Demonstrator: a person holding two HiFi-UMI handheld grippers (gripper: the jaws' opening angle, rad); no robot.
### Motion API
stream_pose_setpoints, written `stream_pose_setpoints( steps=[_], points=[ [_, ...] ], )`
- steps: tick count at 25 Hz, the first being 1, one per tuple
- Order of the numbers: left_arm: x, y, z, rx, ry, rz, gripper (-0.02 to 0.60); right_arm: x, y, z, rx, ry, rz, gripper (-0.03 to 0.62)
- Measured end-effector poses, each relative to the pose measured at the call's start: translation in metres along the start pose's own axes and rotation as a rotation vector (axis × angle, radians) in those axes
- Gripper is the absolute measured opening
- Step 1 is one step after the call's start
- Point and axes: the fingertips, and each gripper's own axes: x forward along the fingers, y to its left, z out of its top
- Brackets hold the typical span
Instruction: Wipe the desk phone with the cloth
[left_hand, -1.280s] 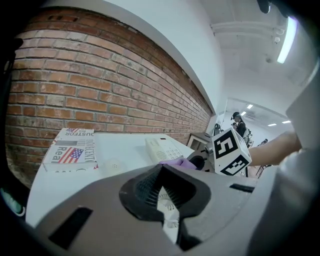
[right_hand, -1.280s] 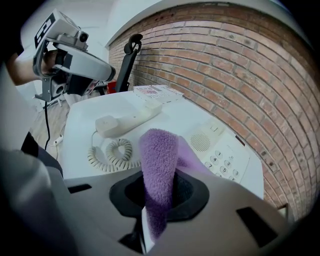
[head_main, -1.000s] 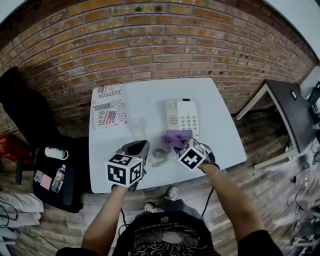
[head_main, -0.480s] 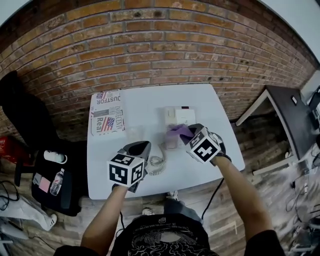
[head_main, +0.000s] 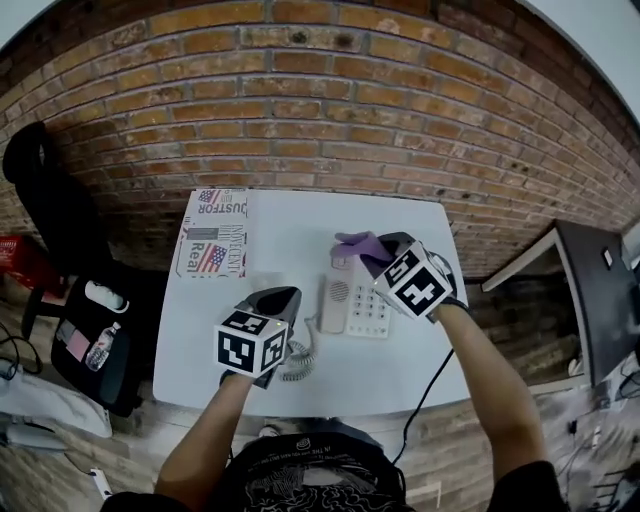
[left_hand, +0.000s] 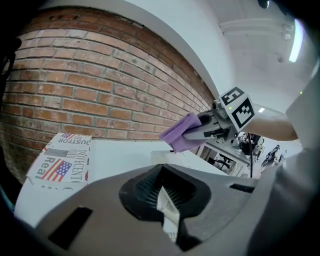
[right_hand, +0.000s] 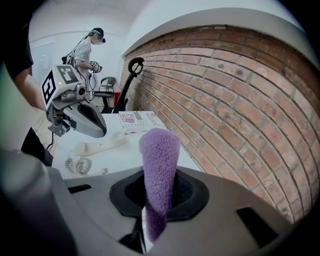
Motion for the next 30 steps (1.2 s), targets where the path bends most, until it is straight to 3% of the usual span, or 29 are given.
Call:
stream_pose_setpoints(
  steps=[9, 16, 26, 30],
  points=[
    [0.022, 0.010, 0.003, -0.023, 0.008, 0.108, 0.006, 0.053, -0.039, 0.028, -0.088, -0.072, 0.124, 0.048],
    [0.032, 0.022, -0.002, -0.108, 0.001, 0.186, 0.006, 0.110, -0.040, 0.022, -0.136, -0.059, 0.210, 0.048],
    [0.043, 0.018, -0.004, -0.138, -0.009, 0.234, 0.006, 0.148, -0.022, -0.001, 0.106, -0.024, 0.463, 0.048],
    [0.050, 0.013, -0.007, -0.136, -0.002, 0.231, 0.006, 0.143, -0.018, -0.007, 0.118, -0.018, 0.514, 0.046]
  ],
)
